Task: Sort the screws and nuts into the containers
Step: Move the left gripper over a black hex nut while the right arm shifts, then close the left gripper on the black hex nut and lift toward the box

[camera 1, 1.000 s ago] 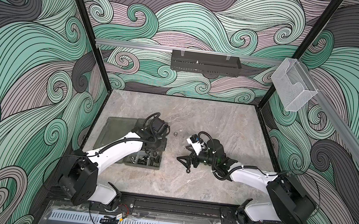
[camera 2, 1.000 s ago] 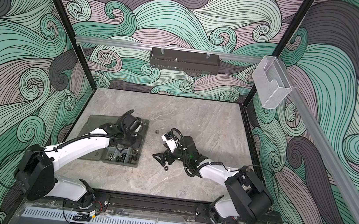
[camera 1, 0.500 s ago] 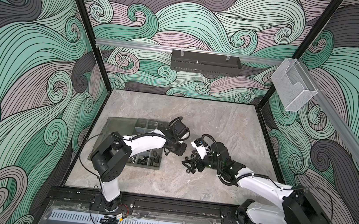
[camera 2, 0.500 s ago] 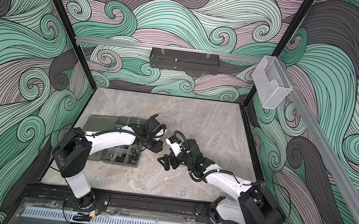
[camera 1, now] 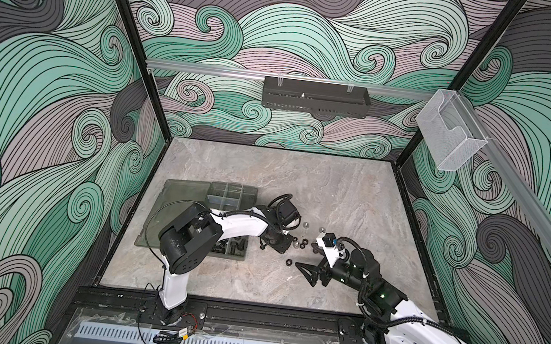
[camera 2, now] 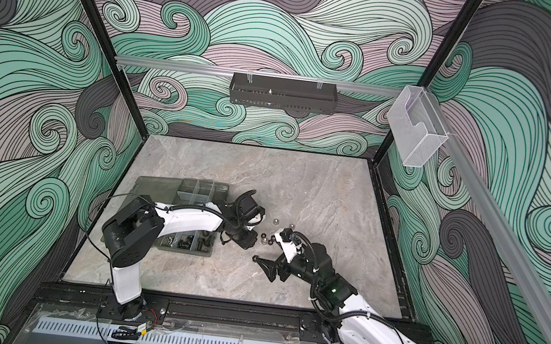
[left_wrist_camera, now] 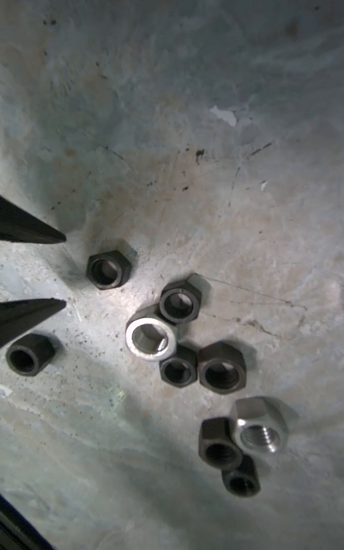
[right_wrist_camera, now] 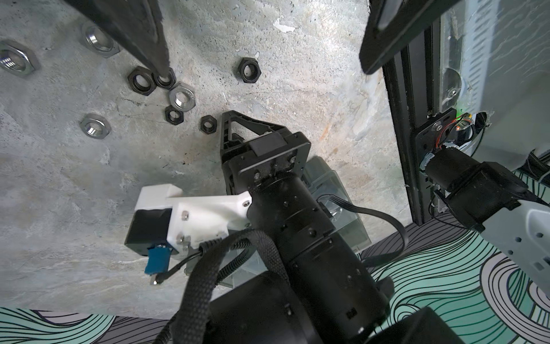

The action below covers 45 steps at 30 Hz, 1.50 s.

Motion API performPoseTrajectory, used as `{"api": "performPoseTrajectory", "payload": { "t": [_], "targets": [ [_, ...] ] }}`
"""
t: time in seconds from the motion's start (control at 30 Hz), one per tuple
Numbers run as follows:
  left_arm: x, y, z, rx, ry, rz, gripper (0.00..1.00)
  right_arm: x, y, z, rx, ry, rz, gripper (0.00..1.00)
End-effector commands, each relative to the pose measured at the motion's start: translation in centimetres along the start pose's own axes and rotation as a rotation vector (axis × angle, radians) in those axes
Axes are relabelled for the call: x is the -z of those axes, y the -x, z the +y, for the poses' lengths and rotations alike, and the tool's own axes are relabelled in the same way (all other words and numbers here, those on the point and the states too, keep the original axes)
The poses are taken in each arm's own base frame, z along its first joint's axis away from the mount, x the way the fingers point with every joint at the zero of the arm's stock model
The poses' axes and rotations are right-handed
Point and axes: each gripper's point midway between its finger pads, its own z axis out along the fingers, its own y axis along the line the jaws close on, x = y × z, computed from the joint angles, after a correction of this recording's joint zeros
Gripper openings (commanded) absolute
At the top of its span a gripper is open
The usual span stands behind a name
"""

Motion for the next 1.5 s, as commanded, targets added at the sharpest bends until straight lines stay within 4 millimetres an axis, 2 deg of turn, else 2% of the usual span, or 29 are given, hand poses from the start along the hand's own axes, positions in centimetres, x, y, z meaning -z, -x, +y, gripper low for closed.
{"api": "performPoseTrajectory", "payload": {
  "t": [0.0,0.43,0.77,0.87,1.2,1.37,1.47],
  "targets": [
    [0.1,1.8,-0.4,-0.036,0.019,-0.030,0.36,0.0,0.4,0.2,0.006,0.013,0.000,0.99],
    [-1.5,1.8,0.2,-0.047,0.093,0.016,0.35,0.3,0.6,0.2,0.016,0.009,-0.019,0.99],
    [-1.4,1.1,1.3,-0.047,0.171,0.038,0.26,0.1,0.5,0.1,0.020,0.007,-0.014,0.99],
    [-0.7,1.4,2.1,-0.026,0.214,0.004,0.23,-0.1,0.4,0.1,0.019,0.008,-0.004,0.99],
    [4.8,3.8,2.6,0.007,0.259,-0.132,0.21,-1.3,0.2,0.3,0.037,0.043,0.040,0.99],
    [6.2,3.4,4.0,0.056,0.282,-0.145,0.20,-2.1,0.1,0.6,0.039,0.079,0.071,0.99],
    [7.2,2.7,5.5,0.117,0.288,-0.154,0.20,-2.4,0.0,0.9,0.038,0.098,0.081,0.99]
  ]
}}
